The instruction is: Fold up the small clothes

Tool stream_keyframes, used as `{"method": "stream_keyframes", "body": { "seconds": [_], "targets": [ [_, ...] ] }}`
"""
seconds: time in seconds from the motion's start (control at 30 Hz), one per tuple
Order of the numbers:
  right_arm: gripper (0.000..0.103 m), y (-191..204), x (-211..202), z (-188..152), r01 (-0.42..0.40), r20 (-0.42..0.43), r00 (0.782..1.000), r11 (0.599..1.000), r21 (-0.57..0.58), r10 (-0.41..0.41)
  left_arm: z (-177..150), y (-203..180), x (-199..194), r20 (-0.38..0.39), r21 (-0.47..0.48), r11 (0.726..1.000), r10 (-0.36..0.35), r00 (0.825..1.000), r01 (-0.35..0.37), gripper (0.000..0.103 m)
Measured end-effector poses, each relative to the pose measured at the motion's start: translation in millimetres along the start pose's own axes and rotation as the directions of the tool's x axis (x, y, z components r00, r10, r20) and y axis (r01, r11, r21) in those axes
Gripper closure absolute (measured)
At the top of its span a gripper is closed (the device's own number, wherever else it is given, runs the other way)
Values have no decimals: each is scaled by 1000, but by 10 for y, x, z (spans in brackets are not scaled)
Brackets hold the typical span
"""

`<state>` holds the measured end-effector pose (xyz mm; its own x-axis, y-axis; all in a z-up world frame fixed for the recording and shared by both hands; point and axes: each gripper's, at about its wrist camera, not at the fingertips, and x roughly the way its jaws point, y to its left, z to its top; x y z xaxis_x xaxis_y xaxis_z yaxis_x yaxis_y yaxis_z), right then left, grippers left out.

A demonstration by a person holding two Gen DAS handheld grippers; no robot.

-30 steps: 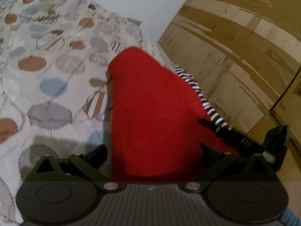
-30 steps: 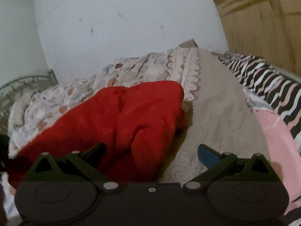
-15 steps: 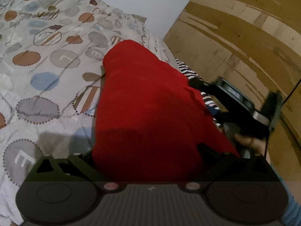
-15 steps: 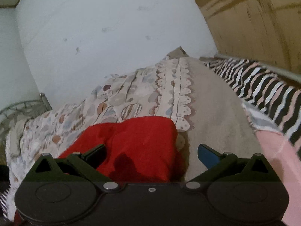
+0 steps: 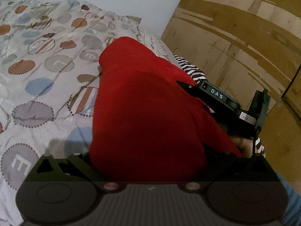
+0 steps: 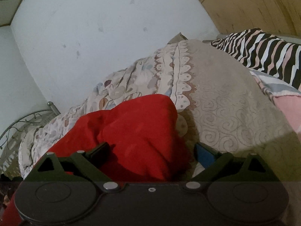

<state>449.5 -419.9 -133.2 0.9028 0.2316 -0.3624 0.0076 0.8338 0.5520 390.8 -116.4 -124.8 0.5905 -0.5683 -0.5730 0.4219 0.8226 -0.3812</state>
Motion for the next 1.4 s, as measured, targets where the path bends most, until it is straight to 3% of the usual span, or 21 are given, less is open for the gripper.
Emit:
{"method": "stream_keyframes", "body": {
  "seconds": [0.43, 0.83, 1.0, 1.13, 1.2, 1.27, 1.4],
  "targets": [
    [6, -8, -34, -21, -9, 14, 1000, 1000, 6, 9, 2, 8, -4, 6, -10, 1000, -1, 1000, 1, 0],
    [8, 31, -31, -18, 4, 11, 1000, 1000, -10, -4, 48, 321, 76, -33, -91, 986, -140, 990, 137, 0],
    [24, 145, -39, 38, 27, -31, 999, 1000, 7, -27, 146, 375, 108, -76, -110, 978, -187, 979, 178, 4],
    [58, 270, -92, 70, 26, -49, 998, 999, 22, -24, 240, 329, 48, -99, -72, 983, -174, 980, 168, 20],
    [66, 391, -122, 86, 47, -41, 998, 999, -18, -48, 280, 311, -31, -89, -55, 985, -168, 982, 163, 27],
    [70, 549, -160, 110, 57, -21, 998, 996, -63, -58, 322, 320, -104, -80, -46, 986, -166, 983, 163, 34],
    [72, 834, -239, 207, -6, 28, 1000, 995, -99, 9, 416, 348, -257, -56, -18, 990, -138, 989, 137, 38]
  ]
}}
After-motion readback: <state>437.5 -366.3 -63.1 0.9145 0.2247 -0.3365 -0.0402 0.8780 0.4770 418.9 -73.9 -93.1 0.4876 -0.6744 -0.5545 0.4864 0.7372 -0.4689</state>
